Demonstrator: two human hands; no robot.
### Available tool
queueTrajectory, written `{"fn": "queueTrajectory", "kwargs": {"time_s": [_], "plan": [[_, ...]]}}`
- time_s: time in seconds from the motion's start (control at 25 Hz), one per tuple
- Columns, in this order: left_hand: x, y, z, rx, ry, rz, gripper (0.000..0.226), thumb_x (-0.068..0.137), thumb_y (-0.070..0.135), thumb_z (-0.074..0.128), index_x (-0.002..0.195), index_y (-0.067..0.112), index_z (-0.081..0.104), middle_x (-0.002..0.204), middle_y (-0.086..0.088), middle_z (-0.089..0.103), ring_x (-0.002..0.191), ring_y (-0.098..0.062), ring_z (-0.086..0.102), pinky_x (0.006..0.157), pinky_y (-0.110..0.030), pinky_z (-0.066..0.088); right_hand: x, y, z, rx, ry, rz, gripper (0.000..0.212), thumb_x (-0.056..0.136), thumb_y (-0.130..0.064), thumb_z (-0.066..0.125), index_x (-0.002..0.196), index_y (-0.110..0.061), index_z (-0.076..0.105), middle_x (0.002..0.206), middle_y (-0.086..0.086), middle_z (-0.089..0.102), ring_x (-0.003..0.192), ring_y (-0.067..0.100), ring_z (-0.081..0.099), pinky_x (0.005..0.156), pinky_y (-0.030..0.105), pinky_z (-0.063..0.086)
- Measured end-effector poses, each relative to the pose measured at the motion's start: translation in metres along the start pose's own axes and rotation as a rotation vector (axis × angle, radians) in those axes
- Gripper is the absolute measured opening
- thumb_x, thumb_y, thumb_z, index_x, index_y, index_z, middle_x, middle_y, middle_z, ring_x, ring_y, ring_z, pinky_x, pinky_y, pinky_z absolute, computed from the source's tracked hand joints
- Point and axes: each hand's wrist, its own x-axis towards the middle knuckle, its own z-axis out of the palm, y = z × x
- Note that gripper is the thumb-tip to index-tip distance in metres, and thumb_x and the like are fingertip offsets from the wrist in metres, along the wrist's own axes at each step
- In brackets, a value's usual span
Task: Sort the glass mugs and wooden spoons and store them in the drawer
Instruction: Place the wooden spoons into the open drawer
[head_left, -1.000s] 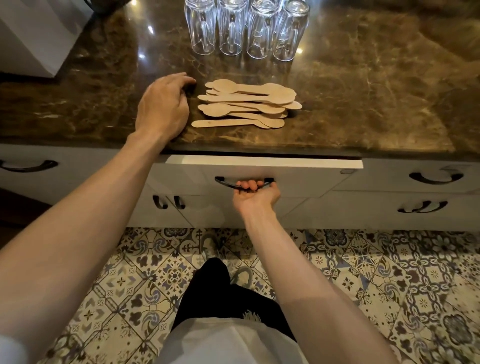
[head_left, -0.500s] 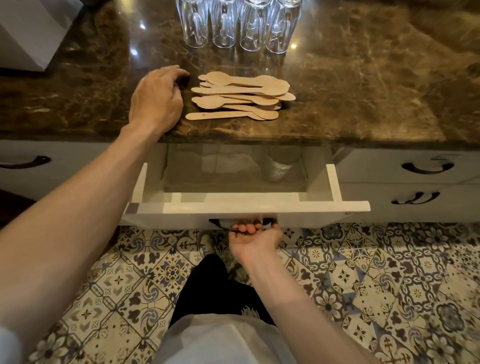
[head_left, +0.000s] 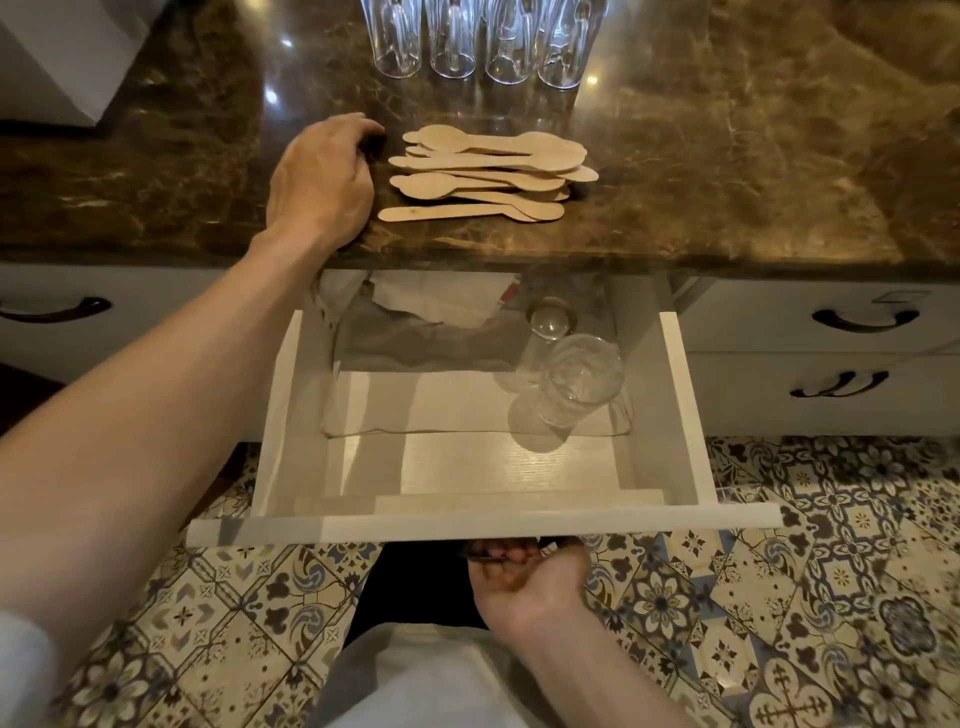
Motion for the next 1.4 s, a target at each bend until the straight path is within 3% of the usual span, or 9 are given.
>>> {"fn": "queueTrajectory", "kwargs": {"time_s": [0.28, 0.56, 0.8, 0.92, 1.08, 1.16, 1.2, 1.28, 1.4], "plan": [[0.0, 0.0, 0.0, 0.002, -0.003, 0.01, 0.04, 0.095, 0.02, 0.033, 0.13, 0.022, 0.051, 0.14, 0.001, 0.049, 0.129, -0.02, 0.042, 0.107, -0.039, 0.032, -0.002, 0.005, -0.022, -0.024, 0.066, 0.023, 0.035, 0.087, -0.033, 0.041, 0.06, -0.011, 0.048, 0.058, 0.007, 0.043, 0.053, 0.021, 0.038, 0.066, 0.033, 0.044], [-0.001, -0.001, -0.001, 0.007, 0.005, 0.009, 0.038, 0.096, 0.021, 0.034, 0.13, 0.022, 0.051, 0.138, 0.0, 0.051, 0.127, -0.02, 0.043, 0.106, -0.038, 0.033, -0.006, 0.005, -0.024, -0.021, 0.091, 0.046, 0.04, 0.087, -0.042, 0.045, 0.074, -0.006, 0.058, 0.072, 0.014, 0.056, 0.067, 0.028, 0.052, 0.096, 0.046, 0.046], [-0.003, -0.002, 0.001, 0.023, -0.005, -0.001, 0.038, 0.096, 0.021, 0.034, 0.131, 0.022, 0.05, 0.14, 0.0, 0.048, 0.129, -0.02, 0.042, 0.108, -0.039, 0.032, -0.033, -0.004, -0.026, -0.156, 0.09, 0.208, 0.046, 0.084, -0.044, 0.053, 0.079, 0.001, 0.058, 0.085, 0.02, 0.058, 0.088, 0.034, 0.055, 0.086, 0.05, 0.044], [-0.007, 0.001, 0.004, 0.021, -0.024, 0.003, 0.039, 0.096, 0.02, 0.034, 0.132, 0.021, 0.049, 0.142, 0.0, 0.047, 0.131, -0.02, 0.04, 0.11, -0.039, 0.029, -0.061, -0.019, -0.03, -0.324, -0.029, 0.342, 0.051, 0.087, -0.031, 0.052, 0.102, 0.018, 0.053, 0.101, 0.029, 0.056, 0.106, 0.042, 0.05, 0.088, 0.054, 0.039], [-0.007, 0.0, 0.002, 0.028, -0.017, 0.008, 0.039, 0.096, 0.019, 0.034, 0.132, 0.02, 0.049, 0.142, -0.001, 0.047, 0.131, -0.02, 0.039, 0.11, -0.039, 0.028, -0.098, -0.037, -0.017, -0.639, -0.483, 0.409, 0.052, 0.06, 0.002, 0.063, 0.108, 0.021, 0.058, 0.106, 0.036, 0.062, 0.094, 0.048, 0.062, 0.075, 0.05, 0.051], [-0.007, -0.001, 0.001, 0.024, -0.013, 0.002, 0.039, 0.096, 0.018, 0.034, 0.132, 0.02, 0.049, 0.142, 0.0, 0.046, 0.132, -0.02, 0.039, 0.111, -0.04, 0.028, -0.119, -0.047, 0.007, -0.924, -0.74, 0.185, 0.044, 0.059, -0.015, 0.071, 0.101, 0.001, 0.072, 0.099, 0.021, 0.07, 0.086, 0.033, 0.068, 0.071, 0.038, 0.055], [-0.007, -0.001, 0.001, 0.021, -0.013, 0.003, 0.039, 0.096, 0.018, 0.035, 0.132, 0.02, 0.05, 0.142, 0.0, 0.047, 0.131, -0.02, 0.039, 0.111, -0.04, 0.028, -0.126, -0.053, 0.022, -1.114, -0.825, -0.061, 0.04, 0.062, -0.022, 0.076, 0.099, -0.009, 0.074, 0.097, 0.011, 0.072, 0.087, 0.024, 0.068, 0.072, 0.032, 0.056], [-0.007, 0.002, 0.003, 0.015, -0.016, 0.013, 0.039, 0.096, 0.017, 0.035, 0.132, 0.019, 0.05, 0.142, 0.0, 0.047, 0.131, -0.02, 0.04, 0.11, -0.039, 0.028, -0.135, -0.068, 0.057, -1.459, -0.907, -0.616, 0.034, 0.076, -0.038, 0.073, 0.106, -0.024, 0.067, 0.101, -0.005, 0.07, 0.094, 0.01, 0.065, 0.082, 0.024, 0.054], [-0.005, 0.004, 0.004, 0.011, -0.013, 0.023, 0.039, 0.095, 0.016, 0.035, 0.131, 0.019, 0.051, 0.141, 0.0, 0.048, 0.13, -0.02, 0.041, 0.11, -0.038, 0.028, -0.136, -0.085, 0.114, -1.793, -0.902, -1.177, 0.04, 0.079, -0.038, 0.065, 0.118, -0.03, 0.056, 0.108, -0.015, 0.063, 0.101, -0.003, 0.057, 0.09, 0.022, 0.049]]}}
